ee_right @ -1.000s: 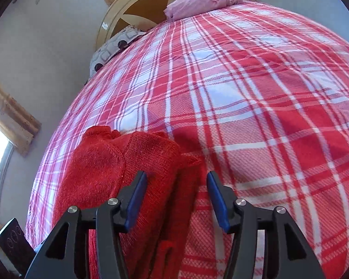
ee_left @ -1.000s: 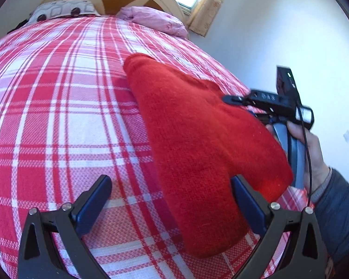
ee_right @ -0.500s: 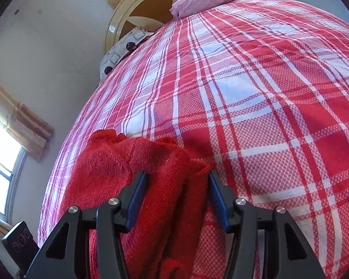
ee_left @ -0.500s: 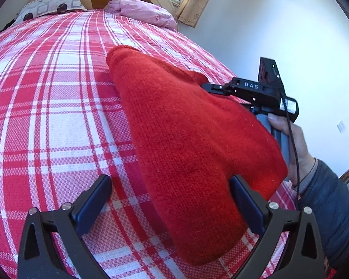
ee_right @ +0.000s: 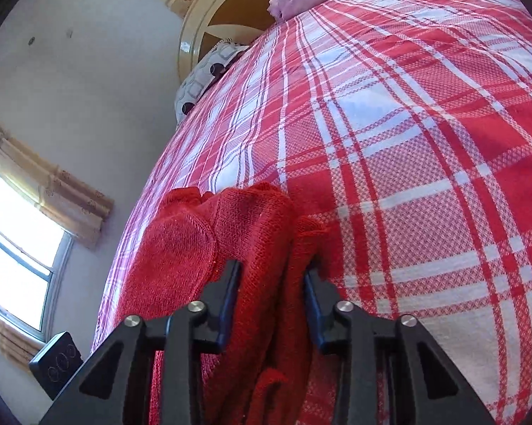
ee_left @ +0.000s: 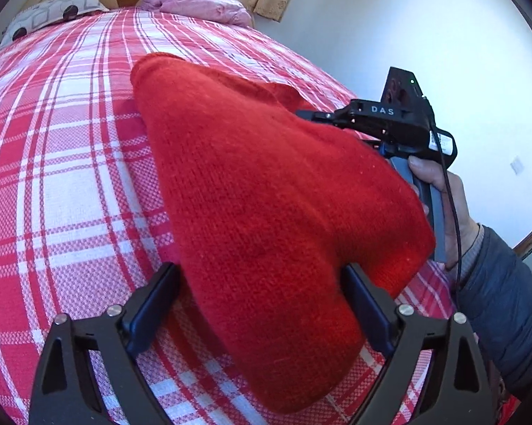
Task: Fold small clothes
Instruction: 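Grasp the sweater end with the left gripper while the right gripper holds its edge, then lift the gripped sweater end with both grippers and fold it over, then open both grippers and release the folded sweater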
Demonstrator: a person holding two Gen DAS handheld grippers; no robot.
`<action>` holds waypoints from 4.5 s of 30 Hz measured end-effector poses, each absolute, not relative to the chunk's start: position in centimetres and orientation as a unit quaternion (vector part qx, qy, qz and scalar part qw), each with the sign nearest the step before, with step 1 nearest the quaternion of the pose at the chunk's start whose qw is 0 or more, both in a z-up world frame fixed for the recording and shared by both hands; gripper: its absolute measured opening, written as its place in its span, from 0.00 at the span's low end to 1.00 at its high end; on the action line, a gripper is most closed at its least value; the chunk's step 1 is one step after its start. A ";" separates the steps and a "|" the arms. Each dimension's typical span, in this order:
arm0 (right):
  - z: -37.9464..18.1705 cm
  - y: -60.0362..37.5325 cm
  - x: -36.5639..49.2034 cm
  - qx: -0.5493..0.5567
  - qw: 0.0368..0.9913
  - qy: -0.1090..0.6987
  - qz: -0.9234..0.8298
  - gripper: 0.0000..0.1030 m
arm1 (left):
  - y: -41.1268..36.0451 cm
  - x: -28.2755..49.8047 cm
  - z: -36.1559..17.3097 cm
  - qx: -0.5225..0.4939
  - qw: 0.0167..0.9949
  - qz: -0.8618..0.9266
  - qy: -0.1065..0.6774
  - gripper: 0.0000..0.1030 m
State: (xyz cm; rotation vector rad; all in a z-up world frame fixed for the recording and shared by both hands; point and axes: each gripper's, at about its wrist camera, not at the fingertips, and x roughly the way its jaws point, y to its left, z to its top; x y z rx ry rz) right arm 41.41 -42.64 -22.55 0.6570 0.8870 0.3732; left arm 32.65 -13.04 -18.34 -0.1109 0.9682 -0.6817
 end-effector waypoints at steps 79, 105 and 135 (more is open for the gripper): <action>-17.3 -2.8 36.5 0.186 0.786 0.445 0.386 0.17 | 10.2 13.3 -13.3 -0.075 0.906 -0.104 0.404 0.36; -20.8 -6.6 23.5 0.089 0.729 0.539 0.412 0.16 | 11.9 12.4 -17.4 -0.138 0.891 -0.090 0.423 0.41; -18.5 -4.9 25.7 0.086 0.811 0.444 0.370 0.50 | 14.2 13.8 -17.6 -0.133 0.899 0.002 0.416 1.00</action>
